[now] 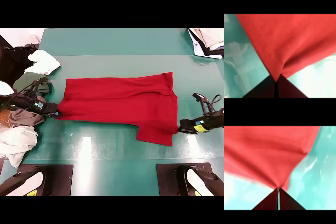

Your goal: Fold the shirts.

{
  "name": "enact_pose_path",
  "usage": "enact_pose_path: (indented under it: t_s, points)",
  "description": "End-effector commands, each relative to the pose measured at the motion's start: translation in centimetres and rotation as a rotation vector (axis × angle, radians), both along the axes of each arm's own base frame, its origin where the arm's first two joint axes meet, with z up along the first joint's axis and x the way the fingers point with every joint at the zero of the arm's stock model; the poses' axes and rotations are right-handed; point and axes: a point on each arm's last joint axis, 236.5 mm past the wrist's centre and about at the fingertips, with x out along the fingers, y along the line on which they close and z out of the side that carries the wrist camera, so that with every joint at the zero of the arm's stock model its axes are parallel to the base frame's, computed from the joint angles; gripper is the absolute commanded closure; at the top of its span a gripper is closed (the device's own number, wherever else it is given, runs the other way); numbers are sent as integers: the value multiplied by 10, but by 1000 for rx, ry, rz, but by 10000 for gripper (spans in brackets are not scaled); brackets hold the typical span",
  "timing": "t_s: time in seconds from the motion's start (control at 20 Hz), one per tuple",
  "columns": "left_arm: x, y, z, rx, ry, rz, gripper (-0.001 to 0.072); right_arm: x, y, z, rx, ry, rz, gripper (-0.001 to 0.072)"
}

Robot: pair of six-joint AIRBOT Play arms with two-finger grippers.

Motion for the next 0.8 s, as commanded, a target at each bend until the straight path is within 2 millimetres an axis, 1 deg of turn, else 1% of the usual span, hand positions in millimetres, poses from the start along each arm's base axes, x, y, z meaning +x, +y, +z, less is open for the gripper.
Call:
enact_pose_path:
  t_s: [0.0,0.05,0.1,0.15,0.2,0.25,0.3,0.4,0.45,0.55,0.65,0.75]
  points:
    - [-45,-1,13,14,63,-68,688,-52,-1,32,-52,54,24,702]
    - [-59,-3,11,6,101,-80,687,-60,0,36,-59,36,25,702]
    - [-66,-4,8,1,121,-73,687,-60,1,40,-68,-5,22,702]
    - [-67,-5,5,0,124,-69,687,-55,0,44,-79,-52,7,702]
    - [-62,-3,4,6,108,-59,687,-47,-1,47,-87,-100,-5,702]
    - [-53,-3,4,9,73,-40,686,-37,-1,49,-88,-145,-14,702]
    - [-41,-1,3,16,30,-15,686,-24,0,53,-81,-202,-29,702]
    - [-14,3,6,24,-70,48,686,8,-2,65,-73,-304,-58,702]
    - [-1,2,9,12,-115,76,687,23,-6,70,-79,-330,-70,702]
    - [18,-2,17,-19,-187,124,687,49,-13,76,-81,-341,-82,702]
    - [40,0,23,-35,-255,176,687,77,-17,78,-66,-342,-81,702]
    - [52,3,17,-37,-259,200,687,100,-23,71,-58,-324,-88,702]
